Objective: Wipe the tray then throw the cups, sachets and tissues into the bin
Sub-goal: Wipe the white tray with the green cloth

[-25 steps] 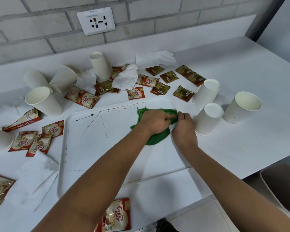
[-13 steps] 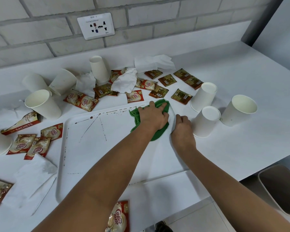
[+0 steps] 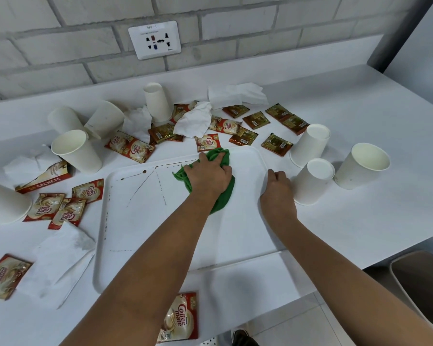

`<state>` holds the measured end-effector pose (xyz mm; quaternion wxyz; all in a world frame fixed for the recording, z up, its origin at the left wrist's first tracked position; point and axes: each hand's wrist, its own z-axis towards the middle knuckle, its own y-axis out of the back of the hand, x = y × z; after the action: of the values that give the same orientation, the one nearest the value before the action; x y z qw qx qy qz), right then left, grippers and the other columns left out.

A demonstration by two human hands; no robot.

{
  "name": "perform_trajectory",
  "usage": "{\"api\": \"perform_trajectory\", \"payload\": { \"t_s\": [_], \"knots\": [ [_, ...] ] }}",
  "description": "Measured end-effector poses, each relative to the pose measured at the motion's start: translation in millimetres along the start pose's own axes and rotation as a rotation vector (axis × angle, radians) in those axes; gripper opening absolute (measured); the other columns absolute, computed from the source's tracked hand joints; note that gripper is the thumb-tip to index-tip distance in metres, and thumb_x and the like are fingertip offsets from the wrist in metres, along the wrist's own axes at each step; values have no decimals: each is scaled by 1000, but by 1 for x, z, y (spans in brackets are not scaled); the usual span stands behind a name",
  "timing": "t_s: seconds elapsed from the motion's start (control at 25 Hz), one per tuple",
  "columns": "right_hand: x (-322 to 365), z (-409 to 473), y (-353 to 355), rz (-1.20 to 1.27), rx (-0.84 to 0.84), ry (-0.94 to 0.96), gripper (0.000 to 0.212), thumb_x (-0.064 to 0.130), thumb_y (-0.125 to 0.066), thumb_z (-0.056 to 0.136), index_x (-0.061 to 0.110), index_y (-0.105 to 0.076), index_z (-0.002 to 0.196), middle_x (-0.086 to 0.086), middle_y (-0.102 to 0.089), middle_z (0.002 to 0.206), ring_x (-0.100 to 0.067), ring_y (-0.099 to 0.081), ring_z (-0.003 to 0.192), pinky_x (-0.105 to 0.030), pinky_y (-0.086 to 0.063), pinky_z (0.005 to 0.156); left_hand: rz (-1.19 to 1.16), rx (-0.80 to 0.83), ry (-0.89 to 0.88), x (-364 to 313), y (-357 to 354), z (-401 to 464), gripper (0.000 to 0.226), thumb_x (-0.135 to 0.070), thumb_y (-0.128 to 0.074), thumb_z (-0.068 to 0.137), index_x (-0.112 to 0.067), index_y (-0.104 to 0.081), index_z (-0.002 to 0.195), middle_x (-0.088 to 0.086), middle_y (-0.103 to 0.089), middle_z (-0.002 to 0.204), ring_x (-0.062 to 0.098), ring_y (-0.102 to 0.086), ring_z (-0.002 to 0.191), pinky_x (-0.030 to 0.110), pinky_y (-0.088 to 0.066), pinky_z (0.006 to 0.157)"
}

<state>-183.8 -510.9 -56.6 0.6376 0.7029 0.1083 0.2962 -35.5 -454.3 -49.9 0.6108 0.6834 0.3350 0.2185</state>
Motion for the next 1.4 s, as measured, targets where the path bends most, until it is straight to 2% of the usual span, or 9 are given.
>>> {"api": "perform_trajectory", "payload": {
  "t_s": [0.28, 0.44, 0.64, 0.8, 0.88, 0.96, 1.08, 1.2, 1.4],
  "knots": [
    [-2, 1, -4, -35, -18, 28, 40, -6, -38, 84, 1, -41, 124, -17, -48, 117, -29, -48, 107, -32, -41, 95, 4, -28, 105, 17, 0, -13, 57, -49, -25, 92, -30, -26, 146, 14, -41, 131, 36, -46, 119, 50, -29, 101],
    [0, 5, -6, -136, -4, 25, 39, -1, -39, 87, 1, -39, 126, -16, -47, 120, -27, -48, 108, -30, -40, 92, 24, 17, -7, -1, 2, -13, 55, -44, -26, 95, -29, -24, 147, 14, -35, 141, 37, -41, 124, 52, -26, 104],
    [19, 19, 3, -211, 48, -19, 43, 9, -47, 91, 2, -34, 132, -16, -41, 131, -29, -43, 118, -34, -43, 91, 14, 37, -168, 1, 4, -12, 49, -42, -25, 97, -35, -26, 146, 11, -39, 139, 33, -42, 125, 52, -25, 106],
    [35, 45, -5, -178, 72, 202, 66, 14, -51, 88, 11, -20, 145, -10, -21, 152, -29, -23, 139, -41, -28, 109, -7, 37, -200, 6, 3, -10, 49, -43, -27, 97, -36, -26, 146, 11, -41, 137, 32, -44, 125, 51, -26, 107],
    [40, 58, -10, -147, 104, 269, 70, 15, -50, 88, 16, -14, 148, -5, -13, 157, -26, -10, 145, -45, -14, 116, -15, 42, -221, 11, 3, -6, 50, -43, -28, 97, -36, -24, 146, 10, -42, 135, 32, -45, 123, 50, -27, 105],
    [40, 66, -13, -111, 115, 271, 69, 17, -49, 89, 18, -14, 149, -4, -12, 158, -25, -6, 146, -45, -9, 117, -21, 48, -242, 12, 3, -5, 50, -43, -29, 96, -37, -24, 146, 10, -43, 132, 31, -47, 121, 49, -28, 103],
    [40, 70, -21, -71, 53, 248, 61, 19, -44, 90, 16, -21, 147, -4, -19, 156, -24, -12, 145, -44, -11, 117, -19, 17, -174, 11, 0, -8, 51, -42, -30, 95, -36, -26, 146, 11, -44, 131, 31, -47, 120, 49, -28, 103],
    [37, 69, -26, -52, -7, 267, 57, 17, -41, 90, 14, -27, 145, -5, -26, 154, -24, -20, 142, -43, -16, 115, -52, -18, -26, 16, 0, -10, 52, -39, -29, 95, -31, -26, 146, 13, -43, 132, 33, -48, 118, 49, -29, 102],
    [35, 69, -27, -25, -36, 284, 56, 14, -43, 88, 12, -31, 143, -6, -30, 152, -24, -23, 141, -44, -20, 115, -80, -83, 141, 62, 2, -21, 50, -38, -28, 94, -32, -30, 144, 13, -47, 124, 34, -53, 111, 50, -33, 100]
  ]
}}
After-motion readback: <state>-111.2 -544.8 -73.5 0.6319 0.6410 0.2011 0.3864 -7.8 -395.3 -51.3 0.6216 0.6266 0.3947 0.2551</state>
